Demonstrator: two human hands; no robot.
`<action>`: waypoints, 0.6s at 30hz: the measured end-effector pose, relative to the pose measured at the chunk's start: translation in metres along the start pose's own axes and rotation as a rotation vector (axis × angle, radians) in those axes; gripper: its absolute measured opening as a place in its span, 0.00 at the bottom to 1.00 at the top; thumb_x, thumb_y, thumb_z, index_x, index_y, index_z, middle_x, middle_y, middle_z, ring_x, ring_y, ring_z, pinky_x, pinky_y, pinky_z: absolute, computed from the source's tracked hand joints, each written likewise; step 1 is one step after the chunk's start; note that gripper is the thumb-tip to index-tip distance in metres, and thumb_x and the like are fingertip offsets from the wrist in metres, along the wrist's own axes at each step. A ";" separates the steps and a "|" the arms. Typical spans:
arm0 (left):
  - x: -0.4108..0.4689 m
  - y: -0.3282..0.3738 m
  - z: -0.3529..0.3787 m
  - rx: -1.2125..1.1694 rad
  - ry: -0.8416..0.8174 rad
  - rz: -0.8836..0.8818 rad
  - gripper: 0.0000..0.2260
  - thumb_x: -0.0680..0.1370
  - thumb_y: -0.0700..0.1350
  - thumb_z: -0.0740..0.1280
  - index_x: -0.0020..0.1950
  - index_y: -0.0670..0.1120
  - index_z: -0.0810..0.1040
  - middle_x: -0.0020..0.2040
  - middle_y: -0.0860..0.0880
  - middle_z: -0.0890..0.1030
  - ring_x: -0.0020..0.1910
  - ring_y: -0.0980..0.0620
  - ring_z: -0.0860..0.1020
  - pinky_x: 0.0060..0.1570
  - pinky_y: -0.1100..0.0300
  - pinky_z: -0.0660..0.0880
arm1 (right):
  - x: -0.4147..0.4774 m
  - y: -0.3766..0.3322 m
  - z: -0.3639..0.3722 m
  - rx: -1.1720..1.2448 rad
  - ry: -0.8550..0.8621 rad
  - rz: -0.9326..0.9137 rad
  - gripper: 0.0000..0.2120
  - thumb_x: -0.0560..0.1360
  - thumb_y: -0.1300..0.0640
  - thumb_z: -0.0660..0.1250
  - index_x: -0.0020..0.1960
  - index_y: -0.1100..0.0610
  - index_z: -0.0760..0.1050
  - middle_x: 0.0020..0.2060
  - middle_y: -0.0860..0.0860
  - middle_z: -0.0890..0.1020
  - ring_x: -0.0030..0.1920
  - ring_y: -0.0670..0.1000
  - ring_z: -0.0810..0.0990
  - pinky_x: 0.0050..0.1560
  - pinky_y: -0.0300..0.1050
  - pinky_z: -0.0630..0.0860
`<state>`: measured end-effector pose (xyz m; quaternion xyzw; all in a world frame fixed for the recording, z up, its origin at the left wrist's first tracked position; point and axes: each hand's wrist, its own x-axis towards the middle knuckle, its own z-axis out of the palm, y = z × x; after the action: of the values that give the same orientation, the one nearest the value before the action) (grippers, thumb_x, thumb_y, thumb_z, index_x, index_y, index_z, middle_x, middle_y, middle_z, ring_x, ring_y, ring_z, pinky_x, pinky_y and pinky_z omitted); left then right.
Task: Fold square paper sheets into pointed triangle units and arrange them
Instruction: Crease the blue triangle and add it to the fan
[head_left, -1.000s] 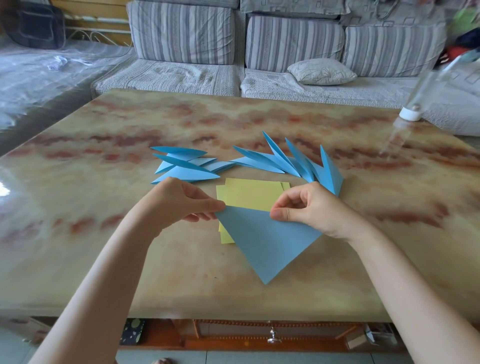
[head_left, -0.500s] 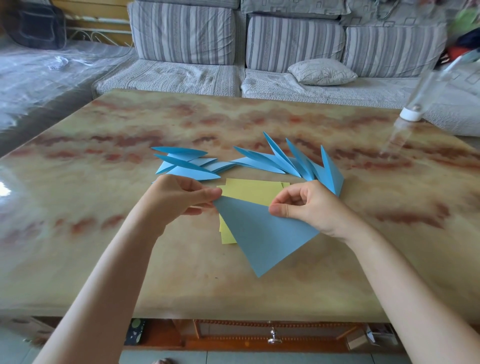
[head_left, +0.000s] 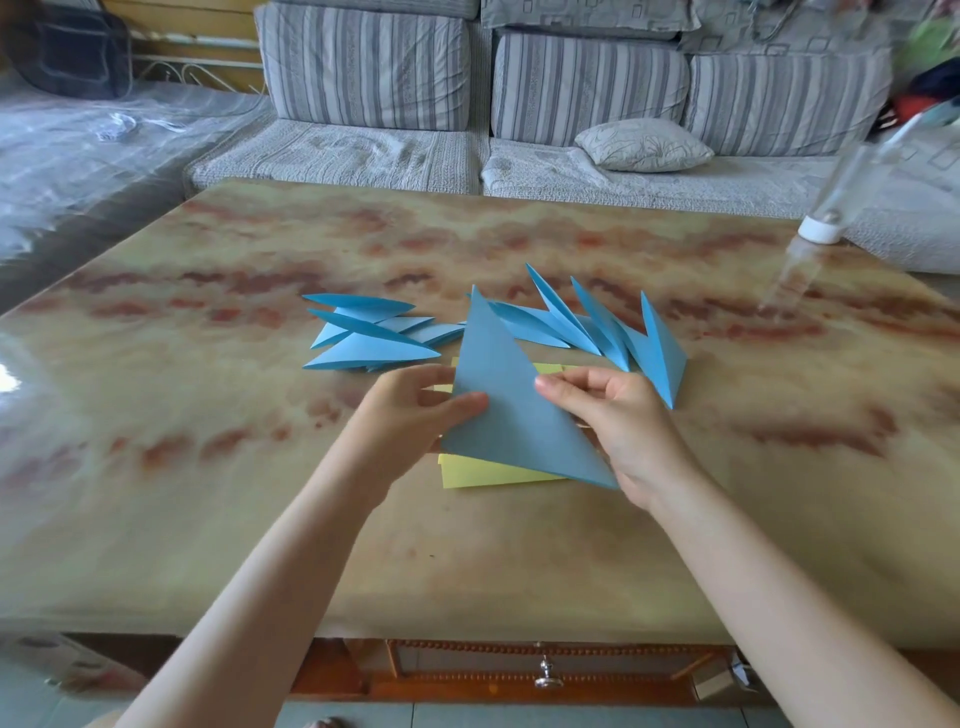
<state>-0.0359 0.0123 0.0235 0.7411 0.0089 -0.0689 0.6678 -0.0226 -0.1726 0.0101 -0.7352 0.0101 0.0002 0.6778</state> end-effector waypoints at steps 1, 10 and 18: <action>0.002 -0.002 0.000 -0.007 0.025 0.014 0.07 0.76 0.39 0.69 0.52 0.48 0.80 0.40 0.53 0.85 0.37 0.58 0.83 0.39 0.65 0.79 | -0.001 -0.001 0.000 -0.009 -0.028 -0.016 0.04 0.74 0.57 0.71 0.41 0.56 0.81 0.36 0.48 0.84 0.36 0.45 0.79 0.40 0.39 0.73; 0.008 -0.005 -0.014 -0.068 -0.072 -0.033 0.09 0.77 0.39 0.67 0.56 0.48 0.79 0.46 0.52 0.85 0.41 0.58 0.83 0.44 0.64 0.80 | 0.003 -0.007 -0.023 -0.141 -0.375 -0.336 0.21 0.73 0.71 0.68 0.50 0.46 0.83 0.60 0.44 0.78 0.51 0.51 0.81 0.54 0.46 0.79; 0.004 -0.001 -0.013 -0.082 -0.180 -0.063 0.14 0.78 0.40 0.66 0.63 0.43 0.76 0.52 0.47 0.84 0.43 0.55 0.83 0.38 0.64 0.80 | 0.003 -0.007 -0.015 -0.017 -0.327 -0.314 0.08 0.63 0.61 0.71 0.42 0.57 0.83 0.48 0.48 0.82 0.50 0.42 0.81 0.48 0.35 0.77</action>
<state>-0.0309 0.0250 0.0233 0.7032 -0.0251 -0.1557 0.6933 -0.0193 -0.1870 0.0186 -0.7234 -0.2147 0.0138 0.6561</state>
